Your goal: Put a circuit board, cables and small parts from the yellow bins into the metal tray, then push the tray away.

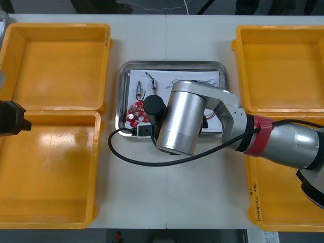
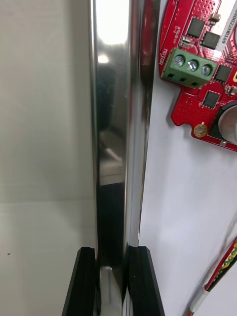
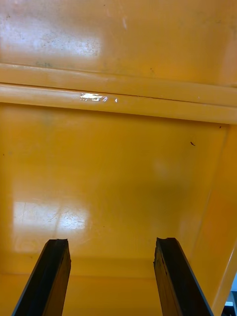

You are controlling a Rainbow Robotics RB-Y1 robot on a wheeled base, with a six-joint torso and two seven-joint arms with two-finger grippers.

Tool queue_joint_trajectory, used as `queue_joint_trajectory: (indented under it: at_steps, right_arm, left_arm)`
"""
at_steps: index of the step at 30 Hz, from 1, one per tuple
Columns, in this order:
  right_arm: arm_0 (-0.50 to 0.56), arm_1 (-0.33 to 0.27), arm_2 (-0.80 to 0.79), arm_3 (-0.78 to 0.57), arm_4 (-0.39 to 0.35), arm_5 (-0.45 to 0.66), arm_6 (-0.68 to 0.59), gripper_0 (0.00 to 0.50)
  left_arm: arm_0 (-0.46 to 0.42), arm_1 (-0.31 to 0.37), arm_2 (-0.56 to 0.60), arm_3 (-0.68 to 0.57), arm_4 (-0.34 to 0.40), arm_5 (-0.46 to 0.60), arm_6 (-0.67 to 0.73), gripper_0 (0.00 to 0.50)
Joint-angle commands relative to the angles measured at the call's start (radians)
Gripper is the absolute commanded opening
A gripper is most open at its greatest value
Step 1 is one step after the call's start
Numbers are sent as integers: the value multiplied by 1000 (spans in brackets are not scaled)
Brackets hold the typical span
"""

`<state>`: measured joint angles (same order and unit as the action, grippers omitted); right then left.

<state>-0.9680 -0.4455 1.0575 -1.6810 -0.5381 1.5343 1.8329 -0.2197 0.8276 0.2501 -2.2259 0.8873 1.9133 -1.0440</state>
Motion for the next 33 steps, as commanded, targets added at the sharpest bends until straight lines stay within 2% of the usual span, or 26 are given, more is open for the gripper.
queue_joint_trajectory:
  at_steps: [1, 16, 23, 33]
  right_arm:
    - [-81, 39, -24, 29, -11, 4, -23, 0]
    - [-175, 39, -8, 155, -29, -138, 16, 0]
    - [-222, 39, 70, 207, 15, -214, 22, 0]
    - [-259, 39, 70, 297, 15, -295, 42, 0]
  left_arm:
    - [19, 42, 31, -31, 7, 7, -79, 500]
    - [19, 42, 31, -31, 7, 7, -79, 500]
    - [19, 42, 31, -31, 7, 7, -79, 500]
    - [19, 42, 31, -31, 7, 7, -79, 500]
